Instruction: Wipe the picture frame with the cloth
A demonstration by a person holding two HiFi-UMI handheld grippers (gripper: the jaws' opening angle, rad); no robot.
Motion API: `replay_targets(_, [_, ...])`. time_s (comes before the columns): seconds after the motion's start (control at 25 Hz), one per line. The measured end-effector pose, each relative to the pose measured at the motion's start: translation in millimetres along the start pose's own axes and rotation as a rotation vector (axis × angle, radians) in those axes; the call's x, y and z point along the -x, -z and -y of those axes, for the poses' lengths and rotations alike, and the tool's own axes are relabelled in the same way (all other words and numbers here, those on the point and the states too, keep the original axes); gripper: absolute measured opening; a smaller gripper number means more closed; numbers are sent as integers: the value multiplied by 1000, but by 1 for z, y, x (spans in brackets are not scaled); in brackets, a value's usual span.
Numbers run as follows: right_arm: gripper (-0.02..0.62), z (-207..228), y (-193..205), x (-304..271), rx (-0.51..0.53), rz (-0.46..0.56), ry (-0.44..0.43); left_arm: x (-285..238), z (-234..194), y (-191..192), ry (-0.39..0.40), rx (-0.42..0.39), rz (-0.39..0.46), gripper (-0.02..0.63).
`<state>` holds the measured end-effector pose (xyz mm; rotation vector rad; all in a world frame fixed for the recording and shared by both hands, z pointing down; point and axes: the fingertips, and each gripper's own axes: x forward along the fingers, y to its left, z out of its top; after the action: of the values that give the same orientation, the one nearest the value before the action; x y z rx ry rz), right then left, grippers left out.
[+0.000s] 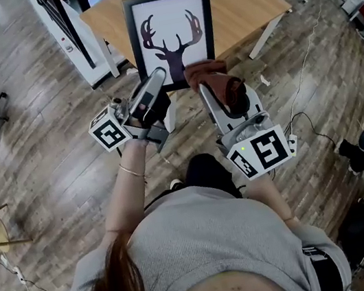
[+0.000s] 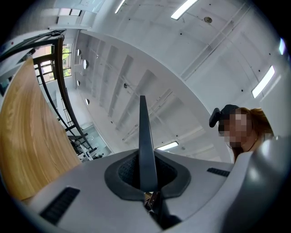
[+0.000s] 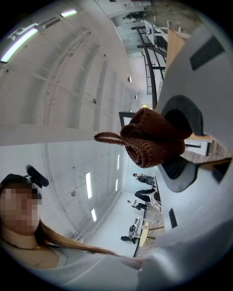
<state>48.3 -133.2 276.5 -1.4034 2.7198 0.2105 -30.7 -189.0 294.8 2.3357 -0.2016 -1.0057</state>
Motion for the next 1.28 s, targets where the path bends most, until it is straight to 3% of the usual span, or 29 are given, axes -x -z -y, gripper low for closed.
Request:
replay_targets(0.32, [97, 4, 33, 1, -97, -96, -10, 11, -30, 8, -53, 53, 2, 20])
replay_targets(0.56, [97, 19, 65, 22, -277, -149, -25, 25, -68, 22, -145, 154, 64, 20])
replay_targets(0.72, [97, 33, 77, 27, -296, -177, -8, 43, -105, 35, -232, 214, 94, 20])
replay_targets(1.0, [97, 40, 94, 23, -282, -230, -1, 91, -187, 77, -454, 324, 71, 20])
replay_targets(1.28, [97, 51, 104, 34, -359, -256, -4, 127, -234, 112, -562, 419, 77, 20])
